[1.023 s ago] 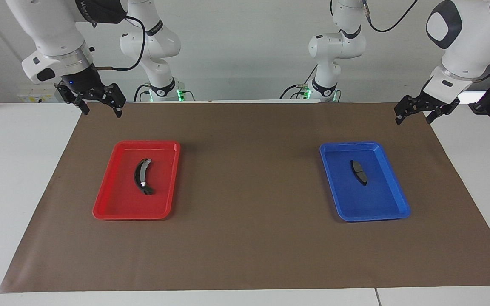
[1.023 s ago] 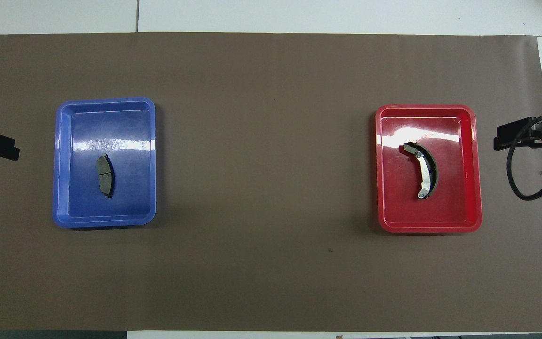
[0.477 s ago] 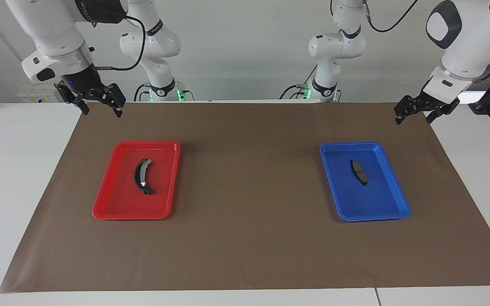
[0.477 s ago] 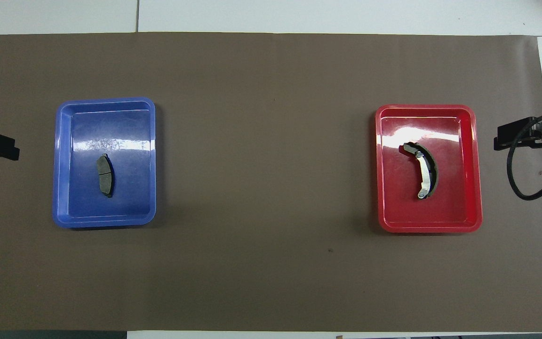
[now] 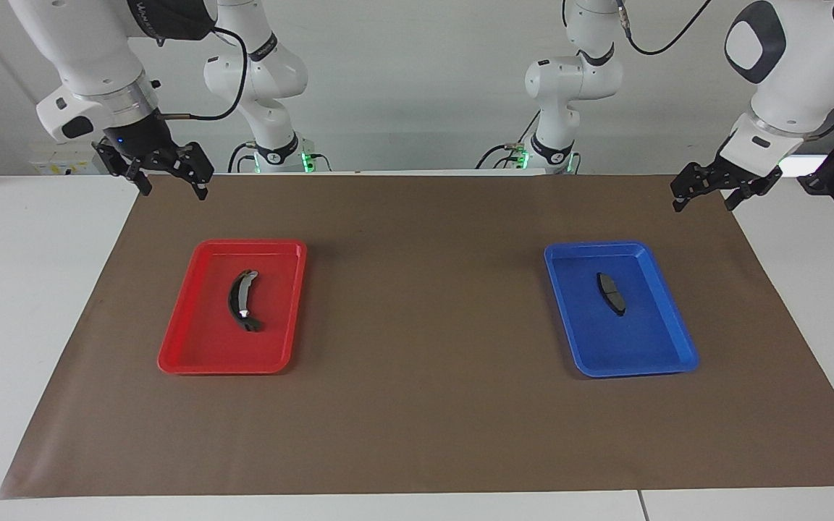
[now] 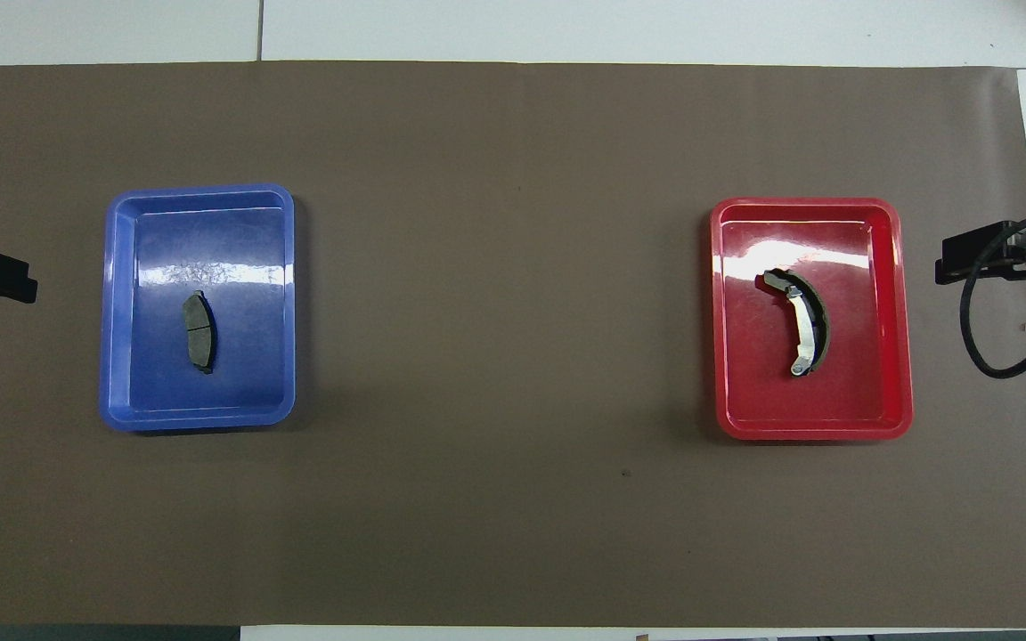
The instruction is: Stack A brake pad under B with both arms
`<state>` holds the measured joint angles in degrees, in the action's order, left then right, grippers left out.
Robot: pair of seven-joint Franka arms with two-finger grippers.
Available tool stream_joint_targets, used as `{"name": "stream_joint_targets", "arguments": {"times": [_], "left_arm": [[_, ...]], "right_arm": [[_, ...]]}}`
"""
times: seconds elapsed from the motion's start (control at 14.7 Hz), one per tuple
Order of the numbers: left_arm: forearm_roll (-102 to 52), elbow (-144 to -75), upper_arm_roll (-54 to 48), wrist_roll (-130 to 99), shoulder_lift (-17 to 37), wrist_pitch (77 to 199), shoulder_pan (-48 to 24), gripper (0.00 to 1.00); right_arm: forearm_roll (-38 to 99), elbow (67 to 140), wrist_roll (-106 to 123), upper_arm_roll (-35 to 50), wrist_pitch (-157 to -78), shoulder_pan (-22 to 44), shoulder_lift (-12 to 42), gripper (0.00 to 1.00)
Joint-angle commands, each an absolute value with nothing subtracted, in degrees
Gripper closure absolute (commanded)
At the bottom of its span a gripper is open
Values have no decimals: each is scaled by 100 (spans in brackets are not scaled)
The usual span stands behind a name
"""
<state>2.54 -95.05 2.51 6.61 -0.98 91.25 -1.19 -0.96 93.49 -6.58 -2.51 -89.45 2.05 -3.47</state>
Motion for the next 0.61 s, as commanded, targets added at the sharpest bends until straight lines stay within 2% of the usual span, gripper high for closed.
{"name": "stream_joint_targets", "arguments": {"times": [0.0, 0.2, 0.55], "left_arm": [[308, -10000, 264, 624, -351, 9657, -167, 0], [308, -10483, 264, 624, -352, 10255, -176, 0], [308, -11993, 264, 266, -211, 11914, -457, 0]], "right_arm": [[-97, 9299, -659, -228, -8947, 141, -325, 0], [-88, 9299, -677, -229, -8947, 141, -325, 0], [-79, 9299, -677, -228, -8947, 141, -325, 0]]}}
